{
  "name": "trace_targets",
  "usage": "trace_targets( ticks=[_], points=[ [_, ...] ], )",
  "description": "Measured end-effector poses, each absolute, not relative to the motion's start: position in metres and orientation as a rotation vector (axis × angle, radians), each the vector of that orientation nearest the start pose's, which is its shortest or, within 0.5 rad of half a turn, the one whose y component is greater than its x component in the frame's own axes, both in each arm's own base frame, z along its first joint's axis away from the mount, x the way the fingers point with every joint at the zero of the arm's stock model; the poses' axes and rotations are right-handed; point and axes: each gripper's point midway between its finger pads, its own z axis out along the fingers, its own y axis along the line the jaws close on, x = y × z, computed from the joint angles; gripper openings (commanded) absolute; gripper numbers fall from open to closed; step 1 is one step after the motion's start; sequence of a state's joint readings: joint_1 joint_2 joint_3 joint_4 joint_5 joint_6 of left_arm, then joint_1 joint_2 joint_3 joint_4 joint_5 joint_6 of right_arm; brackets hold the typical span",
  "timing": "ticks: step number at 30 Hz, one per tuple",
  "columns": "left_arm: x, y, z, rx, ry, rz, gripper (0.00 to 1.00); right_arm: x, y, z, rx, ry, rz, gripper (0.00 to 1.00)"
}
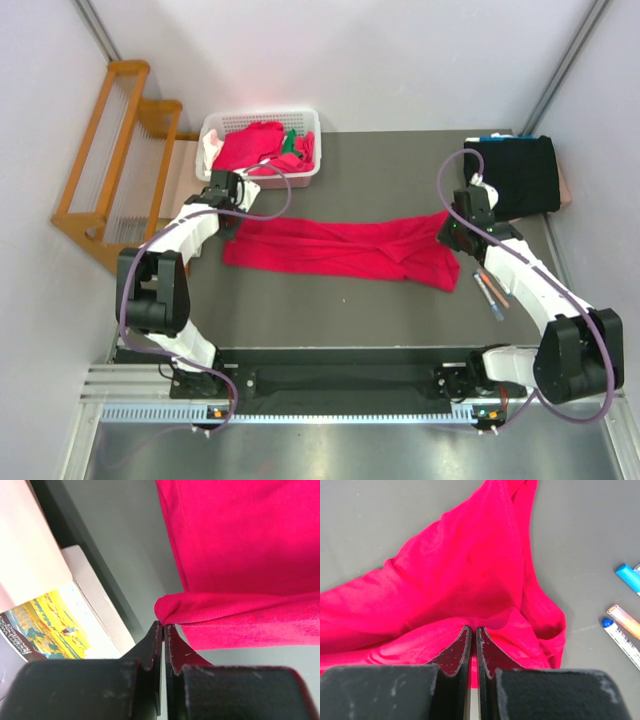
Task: Fold and stack the t-shirts
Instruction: Fold the tshirt
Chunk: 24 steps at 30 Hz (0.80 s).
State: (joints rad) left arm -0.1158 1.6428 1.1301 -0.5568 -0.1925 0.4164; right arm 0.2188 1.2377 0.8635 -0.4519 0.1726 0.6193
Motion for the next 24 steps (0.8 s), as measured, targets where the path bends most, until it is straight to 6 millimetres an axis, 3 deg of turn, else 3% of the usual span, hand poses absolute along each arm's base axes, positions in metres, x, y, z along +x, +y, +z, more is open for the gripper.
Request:
trace_targets(
  ticks=[6,13,24],
  points=[
    [0.376,0.006,0.077,0.607,2.569,0.348,0.00,0.329,0.062,0.111,0.562,2.341,0.172,0.00],
    [0.376,0.004,0.062,0.611,2.607,0.331,0.00,0.339,0.061,0.085,0.570,2.391,0.140,0.00],
    [0.379,-0.004,0.050,0.607,2.616,0.312,0.00,0.384,0.067,0.053,0.554,2.437,0.121,0.00]
  ],
)
